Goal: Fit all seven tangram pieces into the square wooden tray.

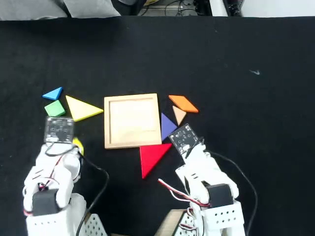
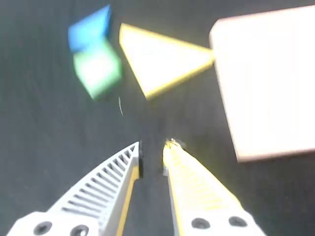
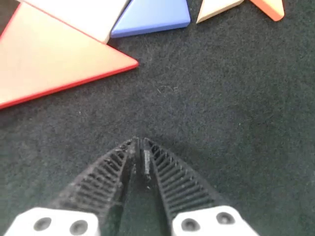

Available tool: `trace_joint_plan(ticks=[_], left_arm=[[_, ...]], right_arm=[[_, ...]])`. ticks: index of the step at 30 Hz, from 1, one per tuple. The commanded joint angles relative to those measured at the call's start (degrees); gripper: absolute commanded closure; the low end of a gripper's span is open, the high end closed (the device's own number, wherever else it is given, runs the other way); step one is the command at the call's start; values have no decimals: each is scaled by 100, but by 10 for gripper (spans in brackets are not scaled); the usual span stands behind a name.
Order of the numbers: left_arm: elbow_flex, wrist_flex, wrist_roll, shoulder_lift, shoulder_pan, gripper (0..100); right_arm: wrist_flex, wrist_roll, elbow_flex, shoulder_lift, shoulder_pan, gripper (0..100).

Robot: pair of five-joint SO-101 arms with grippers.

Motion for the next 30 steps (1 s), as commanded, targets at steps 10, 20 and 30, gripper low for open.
trace_joint_plan(ticks=[10,20,30], left_arm=[[-1921,-1758,-123,1284,145,905],[-5587,9,-132,6716,189,863],[-8453,185,404,10629,233,846]], right_arm=[[9,-26,-22,-541,97,986],[9,-26,-22,-541,97,986],[9,-18,-22,-541,97,986]])
